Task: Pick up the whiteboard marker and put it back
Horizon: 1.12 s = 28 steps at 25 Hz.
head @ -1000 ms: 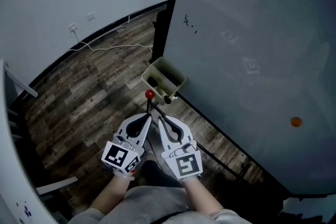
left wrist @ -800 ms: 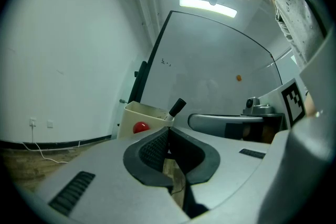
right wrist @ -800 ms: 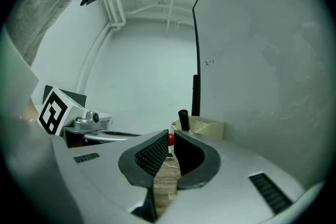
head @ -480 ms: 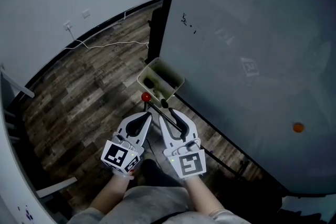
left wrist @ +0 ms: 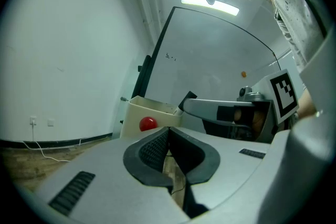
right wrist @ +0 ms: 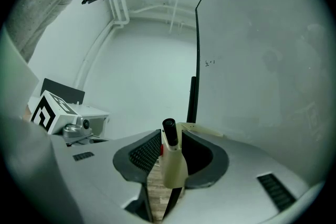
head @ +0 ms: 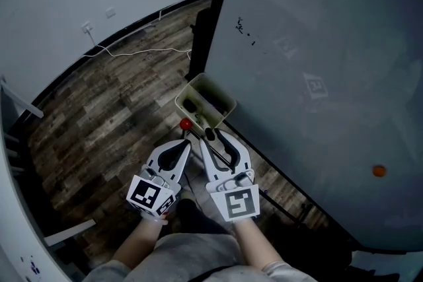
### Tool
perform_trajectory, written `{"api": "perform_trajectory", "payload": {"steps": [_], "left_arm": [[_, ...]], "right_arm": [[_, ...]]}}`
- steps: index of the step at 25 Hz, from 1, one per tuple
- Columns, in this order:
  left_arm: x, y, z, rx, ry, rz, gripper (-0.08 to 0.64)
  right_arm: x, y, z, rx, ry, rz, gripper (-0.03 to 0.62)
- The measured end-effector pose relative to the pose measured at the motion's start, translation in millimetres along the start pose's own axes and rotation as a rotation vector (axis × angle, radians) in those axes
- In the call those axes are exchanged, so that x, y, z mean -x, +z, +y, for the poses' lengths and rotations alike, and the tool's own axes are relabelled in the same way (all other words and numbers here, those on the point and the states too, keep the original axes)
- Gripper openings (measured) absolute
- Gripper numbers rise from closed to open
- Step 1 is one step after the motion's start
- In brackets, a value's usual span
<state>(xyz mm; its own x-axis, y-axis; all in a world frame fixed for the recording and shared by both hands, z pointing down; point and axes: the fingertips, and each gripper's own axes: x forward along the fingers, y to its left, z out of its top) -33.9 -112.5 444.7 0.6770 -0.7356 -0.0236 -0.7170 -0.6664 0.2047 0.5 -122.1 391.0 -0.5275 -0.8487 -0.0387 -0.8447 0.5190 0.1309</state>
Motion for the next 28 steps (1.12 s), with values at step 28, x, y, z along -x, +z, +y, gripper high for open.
{"api": "perform_trajectory", "payload": {"steps": [28], "left_arm": [[3, -1, 16, -0.011, 0.024, 0.010, 0.015]], "right_arm": [[-7, 1, -5, 0.009, 0.012, -0.016, 0.074]]}}
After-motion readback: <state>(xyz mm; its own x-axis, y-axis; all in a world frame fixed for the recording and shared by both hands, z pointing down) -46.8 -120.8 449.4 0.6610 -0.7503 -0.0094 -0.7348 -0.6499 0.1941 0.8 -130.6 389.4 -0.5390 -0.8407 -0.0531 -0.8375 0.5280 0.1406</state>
